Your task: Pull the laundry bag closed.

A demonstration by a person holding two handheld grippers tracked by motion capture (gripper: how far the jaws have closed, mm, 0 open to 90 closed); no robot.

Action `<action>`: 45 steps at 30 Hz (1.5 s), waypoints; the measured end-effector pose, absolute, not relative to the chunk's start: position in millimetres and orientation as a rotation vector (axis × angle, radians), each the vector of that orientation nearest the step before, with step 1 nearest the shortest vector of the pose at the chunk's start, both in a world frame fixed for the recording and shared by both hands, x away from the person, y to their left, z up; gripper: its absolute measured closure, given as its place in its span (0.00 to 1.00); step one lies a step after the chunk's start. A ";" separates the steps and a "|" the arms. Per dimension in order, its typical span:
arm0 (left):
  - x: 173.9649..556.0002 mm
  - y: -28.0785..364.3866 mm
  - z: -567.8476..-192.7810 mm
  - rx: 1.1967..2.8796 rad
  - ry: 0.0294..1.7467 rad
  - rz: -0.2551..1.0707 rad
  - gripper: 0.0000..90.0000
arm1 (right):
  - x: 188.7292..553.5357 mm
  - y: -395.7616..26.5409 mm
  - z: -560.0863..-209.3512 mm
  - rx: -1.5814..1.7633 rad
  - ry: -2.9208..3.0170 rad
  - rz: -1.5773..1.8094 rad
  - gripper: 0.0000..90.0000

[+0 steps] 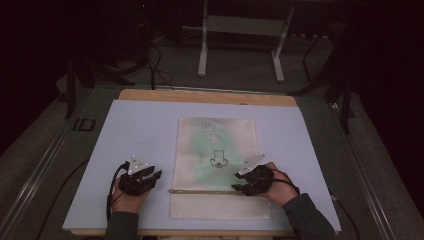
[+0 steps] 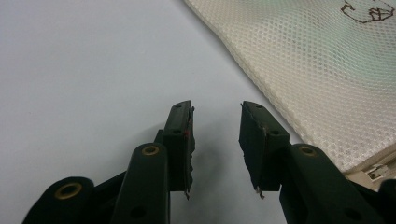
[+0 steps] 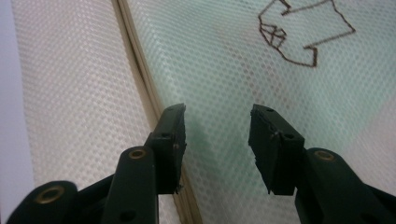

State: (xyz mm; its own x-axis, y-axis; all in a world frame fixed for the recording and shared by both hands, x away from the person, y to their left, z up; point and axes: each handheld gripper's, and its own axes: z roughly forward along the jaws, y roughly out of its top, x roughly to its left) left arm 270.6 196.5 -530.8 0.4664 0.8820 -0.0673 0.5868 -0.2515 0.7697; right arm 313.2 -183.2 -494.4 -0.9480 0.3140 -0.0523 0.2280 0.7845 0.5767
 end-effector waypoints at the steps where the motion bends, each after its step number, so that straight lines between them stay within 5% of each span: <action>1: 270.6 196.5 -530.8 1.958 1.222 0.495 0.70 | 313.2 -183.2 -494.4 0.432 2.829 0.886 0.62; 45: 271.0 192.8 -530.6 1.979 1.196 0.479 0.69 | 308.2 -123.8 -497.6 0.271 2.895 0.951 0.60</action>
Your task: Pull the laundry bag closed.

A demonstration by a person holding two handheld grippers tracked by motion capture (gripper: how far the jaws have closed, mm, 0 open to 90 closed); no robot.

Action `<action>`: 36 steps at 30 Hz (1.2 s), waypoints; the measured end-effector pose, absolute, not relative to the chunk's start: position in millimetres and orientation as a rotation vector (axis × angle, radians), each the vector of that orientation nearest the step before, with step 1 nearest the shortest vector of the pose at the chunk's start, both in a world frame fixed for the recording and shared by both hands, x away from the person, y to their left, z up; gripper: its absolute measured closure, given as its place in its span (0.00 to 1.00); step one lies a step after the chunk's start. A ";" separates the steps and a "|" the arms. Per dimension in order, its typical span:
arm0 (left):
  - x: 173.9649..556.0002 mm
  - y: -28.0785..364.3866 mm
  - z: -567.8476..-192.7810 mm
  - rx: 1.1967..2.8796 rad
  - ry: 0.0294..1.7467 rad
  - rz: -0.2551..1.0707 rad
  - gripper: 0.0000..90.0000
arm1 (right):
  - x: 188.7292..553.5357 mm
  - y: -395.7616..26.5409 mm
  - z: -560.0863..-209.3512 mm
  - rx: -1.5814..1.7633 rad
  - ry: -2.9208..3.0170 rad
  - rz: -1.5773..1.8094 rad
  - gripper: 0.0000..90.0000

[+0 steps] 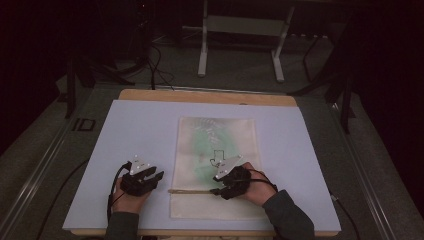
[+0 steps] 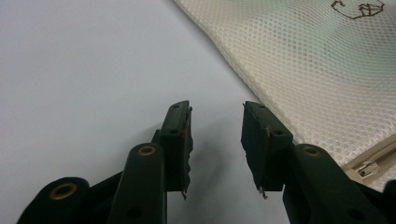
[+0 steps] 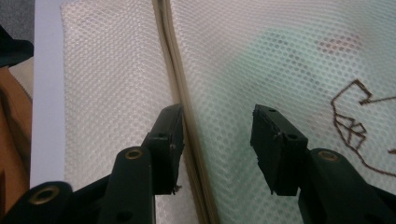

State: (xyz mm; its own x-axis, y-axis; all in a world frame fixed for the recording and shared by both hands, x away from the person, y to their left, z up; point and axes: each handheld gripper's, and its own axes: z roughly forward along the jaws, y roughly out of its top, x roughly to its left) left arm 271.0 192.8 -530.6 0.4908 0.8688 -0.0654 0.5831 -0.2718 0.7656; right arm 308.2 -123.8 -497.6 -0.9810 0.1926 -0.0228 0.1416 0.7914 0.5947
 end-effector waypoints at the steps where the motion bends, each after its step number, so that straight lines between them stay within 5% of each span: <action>1: 271.1 192.8 -530.6 1.977 1.196 0.479 0.69 | 308.2 -122.5 -497.8 0.265 2.896 0.952 0.60; 36: 271.9 192.6 -530.9 1.985 1.189 0.461 0.67 | 307.8 -81.4 -497.9 0.172 2.939 0.953 0.56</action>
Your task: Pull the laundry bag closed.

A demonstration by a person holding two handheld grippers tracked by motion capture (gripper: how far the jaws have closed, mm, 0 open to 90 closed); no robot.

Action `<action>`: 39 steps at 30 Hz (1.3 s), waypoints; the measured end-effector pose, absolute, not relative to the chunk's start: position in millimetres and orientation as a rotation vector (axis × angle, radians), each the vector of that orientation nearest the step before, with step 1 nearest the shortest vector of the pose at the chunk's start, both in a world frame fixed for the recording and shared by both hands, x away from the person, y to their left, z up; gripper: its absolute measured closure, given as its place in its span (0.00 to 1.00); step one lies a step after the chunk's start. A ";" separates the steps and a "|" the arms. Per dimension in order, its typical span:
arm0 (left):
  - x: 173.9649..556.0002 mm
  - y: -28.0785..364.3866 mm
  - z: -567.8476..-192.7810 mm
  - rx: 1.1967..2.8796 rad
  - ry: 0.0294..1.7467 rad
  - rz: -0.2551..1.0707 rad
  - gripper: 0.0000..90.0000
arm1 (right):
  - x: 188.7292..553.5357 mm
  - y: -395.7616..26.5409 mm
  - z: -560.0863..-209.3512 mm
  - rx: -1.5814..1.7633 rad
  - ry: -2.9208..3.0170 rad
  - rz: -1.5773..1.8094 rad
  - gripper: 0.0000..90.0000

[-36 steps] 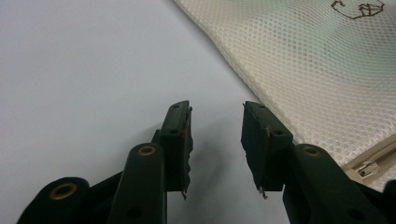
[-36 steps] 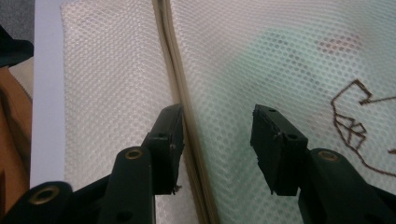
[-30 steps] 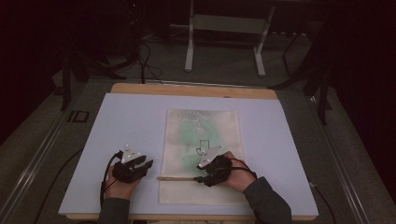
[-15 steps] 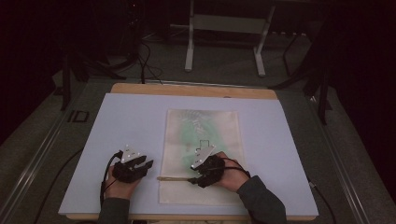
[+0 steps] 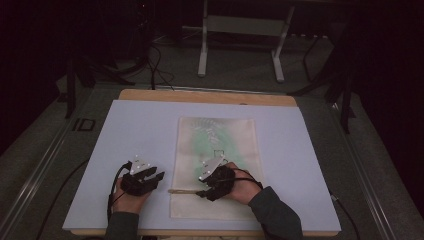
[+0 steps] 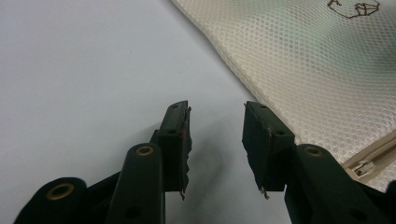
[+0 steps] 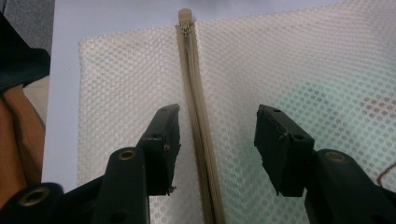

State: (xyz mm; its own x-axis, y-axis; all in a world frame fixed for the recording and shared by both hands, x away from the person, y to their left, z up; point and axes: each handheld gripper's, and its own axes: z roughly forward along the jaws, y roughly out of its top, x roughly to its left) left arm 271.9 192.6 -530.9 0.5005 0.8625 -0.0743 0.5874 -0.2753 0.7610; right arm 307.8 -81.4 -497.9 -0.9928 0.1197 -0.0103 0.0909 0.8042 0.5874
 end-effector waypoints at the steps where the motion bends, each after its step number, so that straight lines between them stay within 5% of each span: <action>1: 271.9 192.5 -530.9 1.987 1.190 0.461 0.67 | 307.6 -80.1 -497.8 0.174 2.939 0.952 0.56; 39: 272.0 192.5 -530.4 1.987 1.186 0.462 0.66 | 309.2 -39.8 -497.5 0.113 2.956 0.979 0.60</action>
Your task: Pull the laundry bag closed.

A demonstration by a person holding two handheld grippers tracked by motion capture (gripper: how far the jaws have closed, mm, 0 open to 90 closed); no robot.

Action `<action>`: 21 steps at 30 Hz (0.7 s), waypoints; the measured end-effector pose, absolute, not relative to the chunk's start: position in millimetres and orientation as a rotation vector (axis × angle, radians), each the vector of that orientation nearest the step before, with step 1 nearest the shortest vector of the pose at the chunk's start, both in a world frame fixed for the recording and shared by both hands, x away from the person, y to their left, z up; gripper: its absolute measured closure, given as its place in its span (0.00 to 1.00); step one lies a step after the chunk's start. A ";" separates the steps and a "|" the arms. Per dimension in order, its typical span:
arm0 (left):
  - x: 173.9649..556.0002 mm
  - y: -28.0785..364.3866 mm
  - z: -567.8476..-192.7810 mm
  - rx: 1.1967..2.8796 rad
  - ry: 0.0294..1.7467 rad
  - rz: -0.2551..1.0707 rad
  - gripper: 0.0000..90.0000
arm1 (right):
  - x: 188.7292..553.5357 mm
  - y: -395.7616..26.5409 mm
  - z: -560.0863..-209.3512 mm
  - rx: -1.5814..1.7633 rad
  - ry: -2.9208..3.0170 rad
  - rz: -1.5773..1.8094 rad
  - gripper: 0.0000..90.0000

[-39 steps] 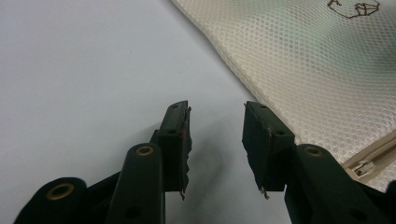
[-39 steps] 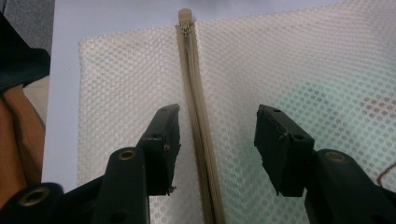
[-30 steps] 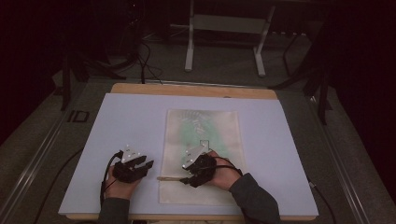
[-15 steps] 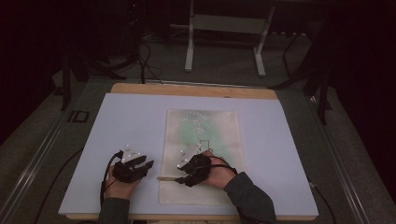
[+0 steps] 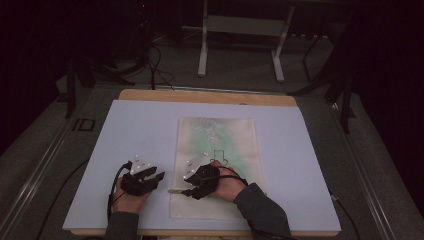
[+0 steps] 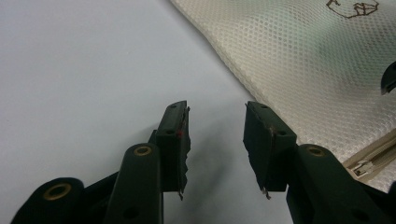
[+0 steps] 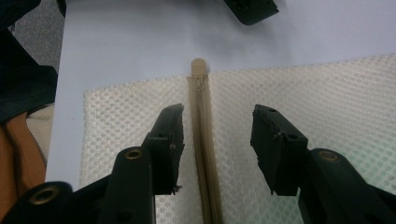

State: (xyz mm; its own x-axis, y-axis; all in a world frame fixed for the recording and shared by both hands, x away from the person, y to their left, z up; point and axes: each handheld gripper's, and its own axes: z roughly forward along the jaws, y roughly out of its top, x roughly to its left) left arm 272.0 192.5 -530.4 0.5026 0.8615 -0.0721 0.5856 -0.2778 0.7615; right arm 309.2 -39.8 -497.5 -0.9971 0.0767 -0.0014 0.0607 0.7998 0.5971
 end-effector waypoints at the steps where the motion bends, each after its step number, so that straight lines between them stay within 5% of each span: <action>1: 272.1 192.5 -530.3 1.988 1.186 0.461 0.66 | 309.4 -38.4 -497.9 0.108 2.956 0.982 0.61; 21: 272.1 192.9 -529.9 1.985 1.184 0.460 0.66 | 304.5 -9.2 -509.3 0.076 2.980 0.973 0.69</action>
State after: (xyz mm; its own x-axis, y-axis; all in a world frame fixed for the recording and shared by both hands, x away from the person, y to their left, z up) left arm 272.1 192.9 -529.9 0.5042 0.8603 -0.0747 0.5846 -0.2765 0.7627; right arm 304.5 -9.2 -509.3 -0.9988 0.0477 0.0091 0.0439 0.8063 0.5898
